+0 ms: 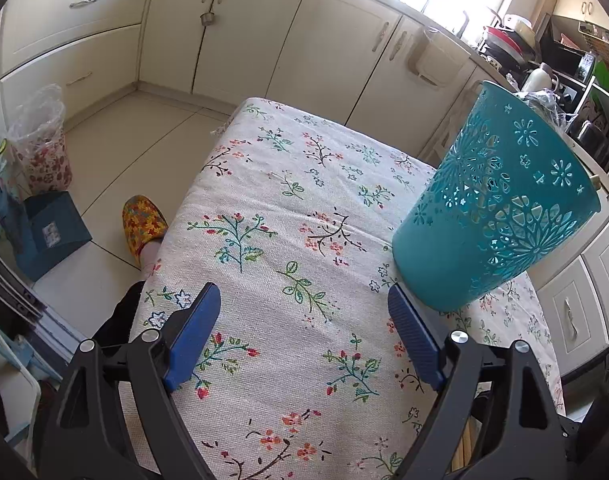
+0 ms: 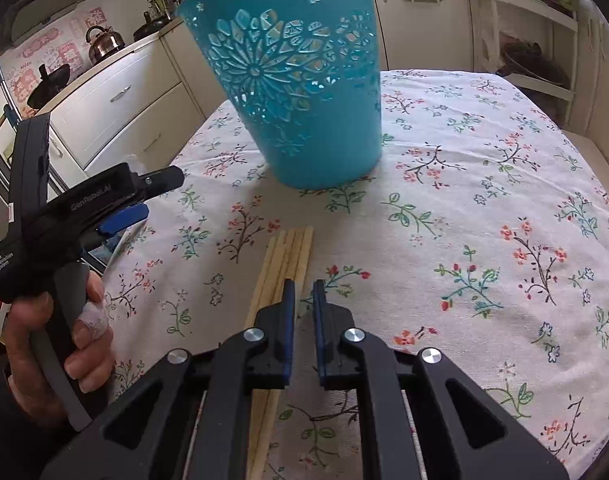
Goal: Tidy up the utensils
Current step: 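Return the right tool to the chopsticks while the left tool moves back to them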
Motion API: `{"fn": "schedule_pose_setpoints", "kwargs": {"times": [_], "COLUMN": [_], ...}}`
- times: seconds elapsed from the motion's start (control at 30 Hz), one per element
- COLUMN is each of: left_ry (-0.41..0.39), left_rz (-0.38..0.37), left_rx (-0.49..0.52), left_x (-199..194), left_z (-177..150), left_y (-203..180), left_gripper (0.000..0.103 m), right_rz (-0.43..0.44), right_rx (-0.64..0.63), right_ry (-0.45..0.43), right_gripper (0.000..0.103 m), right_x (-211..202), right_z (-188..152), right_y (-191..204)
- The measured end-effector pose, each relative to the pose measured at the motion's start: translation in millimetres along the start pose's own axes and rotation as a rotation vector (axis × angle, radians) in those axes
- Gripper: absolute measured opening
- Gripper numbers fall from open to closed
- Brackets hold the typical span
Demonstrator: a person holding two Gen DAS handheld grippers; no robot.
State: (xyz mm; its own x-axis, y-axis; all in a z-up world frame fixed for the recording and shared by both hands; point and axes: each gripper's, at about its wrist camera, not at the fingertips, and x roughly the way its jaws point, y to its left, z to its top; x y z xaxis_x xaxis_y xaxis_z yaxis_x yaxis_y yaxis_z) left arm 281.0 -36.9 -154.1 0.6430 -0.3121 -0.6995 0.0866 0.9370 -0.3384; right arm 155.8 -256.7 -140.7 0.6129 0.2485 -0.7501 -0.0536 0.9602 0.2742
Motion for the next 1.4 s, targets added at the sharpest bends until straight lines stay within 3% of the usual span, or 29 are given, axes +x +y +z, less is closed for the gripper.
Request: {"fn": "schedule_pose_setpoints", "kwargs": {"times": [0.27, 0.47, 0.73, 0.93, 1.27, 1.4], "left_ry": [0.006, 0.002, 0.104, 0.186, 0.200, 0.200], "left_rz": [0.001, 0.003, -0.025, 0.007, 0.068, 0.053], "left_rx": [0.004, 0.031, 0.343, 0.340, 0.374, 0.399], "left_x": [1, 0, -29, -19, -16, -17], "left_z": [1, 1, -45, -59, -69, -70], "left_y": [0, -5, -76, -86, -95, -99], "left_gripper": [0.082, 0.082, 0.082, 0.077, 0.077, 0.067], "right_rz": [-0.028, -0.077, -0.044, -0.013, -0.003, -0.005], "right_rx": [-0.032, 0.013, 0.073, 0.094, 0.101, 0.101], "right_ry": [0.005, -0.007, -0.024, -0.020, -0.014, -0.013], "right_gripper": [0.010, 0.010, 0.010, 0.010, 0.010, 0.010], "right_x": [1, -8, -12, -15, -15, -15], "right_z": [0, -2, -5, -8, -8, -8], "right_y": [3, -14, -31, -35, -36, -36]}}
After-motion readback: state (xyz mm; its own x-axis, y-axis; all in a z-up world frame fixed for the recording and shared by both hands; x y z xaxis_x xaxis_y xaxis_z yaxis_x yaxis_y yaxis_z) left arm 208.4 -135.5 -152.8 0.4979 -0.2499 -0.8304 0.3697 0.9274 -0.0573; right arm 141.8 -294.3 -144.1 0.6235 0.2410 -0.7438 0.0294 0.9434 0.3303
